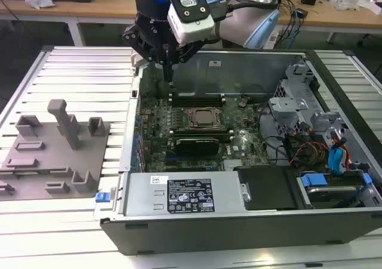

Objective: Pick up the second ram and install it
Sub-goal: 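Reach for the second ram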

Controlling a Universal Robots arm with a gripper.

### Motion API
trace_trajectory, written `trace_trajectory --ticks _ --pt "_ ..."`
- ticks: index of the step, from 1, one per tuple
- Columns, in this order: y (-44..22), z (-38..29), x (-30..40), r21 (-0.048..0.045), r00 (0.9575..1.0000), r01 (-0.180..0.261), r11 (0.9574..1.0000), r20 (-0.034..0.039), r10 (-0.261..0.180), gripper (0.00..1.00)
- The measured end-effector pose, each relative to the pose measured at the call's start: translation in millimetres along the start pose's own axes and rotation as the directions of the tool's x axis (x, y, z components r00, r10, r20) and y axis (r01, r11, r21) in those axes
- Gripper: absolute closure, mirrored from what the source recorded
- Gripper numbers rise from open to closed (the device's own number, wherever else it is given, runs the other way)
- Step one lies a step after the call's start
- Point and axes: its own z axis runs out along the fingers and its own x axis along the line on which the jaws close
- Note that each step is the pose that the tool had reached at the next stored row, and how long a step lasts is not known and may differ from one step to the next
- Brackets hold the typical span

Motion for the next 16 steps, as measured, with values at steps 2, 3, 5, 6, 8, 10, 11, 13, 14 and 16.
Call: trace_trajectory --ticks 2,3,5,6,8,10,11,13,14,16 --pt "-0.5 -0.2 7.2 0.0000 1.0000 0.000 1.0000 -0.0001 0.000 0.89" --pt "-1.0 -0.4 12.8 0.0001 1.0000 0.000 1.0000 0.0000 0.000 0.89" --pt "-2.1 -0.7 28.3 -0.0001 1.0000 0.000 1.0000 0.0003 0.000 0.89" --pt "-2.4 -0.9 31.7 0.0000 1.0000 0.000 1.0000 0.0002 0.000 0.89" --pt "-3.3 -1.1 45.2 -0.0001 1.0000 0.000 1.0000 0.0003 0.000 0.89" --pt "-4.5 -1.5 60.9 -0.0001 1.0000 0.000 1.0000 0.0003 0.000 0.89" --pt "-5.9 -1.8 79.1 -0.0001 1.0000 0.000 1.0000 0.0003 0.000 0.89" --pt "-6.8 -1.9 91.1 0.0000 1.0000 0.000 1.0000 0.0003 0.000 0.89" --pt "-7.2 -2.0 97.0 0.0000 1.0000 0.000 1.0000 0.0003 0.000 0.89" --pt "-8.1 -2.1 109.1 0.0000 1.0000 0.000 1.0000 0.0003 0.000 0.89"
